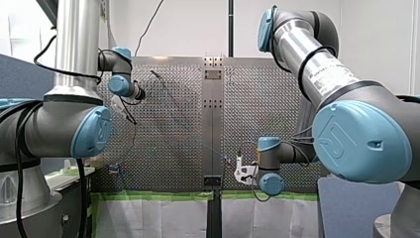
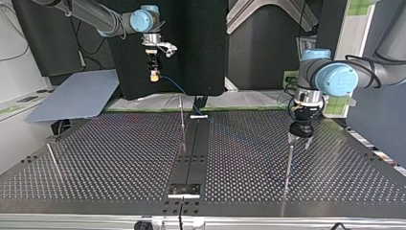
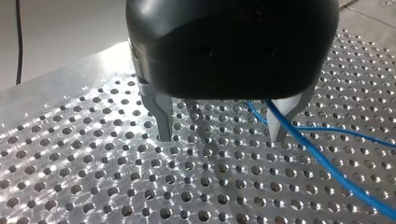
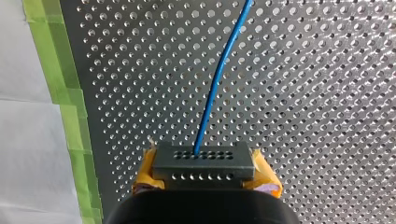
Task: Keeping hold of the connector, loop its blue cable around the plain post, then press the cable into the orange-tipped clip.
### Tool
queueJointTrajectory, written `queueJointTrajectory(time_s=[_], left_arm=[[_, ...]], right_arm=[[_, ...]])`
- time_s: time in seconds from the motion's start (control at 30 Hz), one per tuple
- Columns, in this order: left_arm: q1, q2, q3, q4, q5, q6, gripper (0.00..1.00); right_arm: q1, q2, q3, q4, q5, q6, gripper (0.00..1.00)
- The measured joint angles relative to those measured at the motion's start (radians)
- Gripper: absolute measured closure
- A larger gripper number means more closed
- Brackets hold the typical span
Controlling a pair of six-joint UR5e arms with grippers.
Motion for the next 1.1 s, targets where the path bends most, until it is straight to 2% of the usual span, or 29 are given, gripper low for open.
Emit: queueJointTrajectory(time_s=[0.27,0.43,0.6,0.77,1.1], left_arm=[[0.002,0.046,-0.040,-0.016,0.000,0.036,0.00],[0.010,0.091,-0.084,-0.012,0.007,0.029,0.00],[0.012,0.143,-0.128,-0.047,0.035,0.025,0.00],[0.010,0.188,-0.110,-0.089,0.048,0.061,0.00],[-0.003,0.282,-0.019,-0.183,-0.035,0.154,0.00]], right_arm=[[0.000,0.000,0.000,0.000,0.000,0.000,1.00],[0.000,-0.001,-0.001,0.000,0.000,0.000,1.00],[0.000,-0.001,-0.002,0.000,0.000,0.000,1.00],[0.001,-0.001,-0.002,0.000,0.000,0.001,1.00],[0.000,-0.001,-0.012,0.013,0.000,0.000,1.00]])
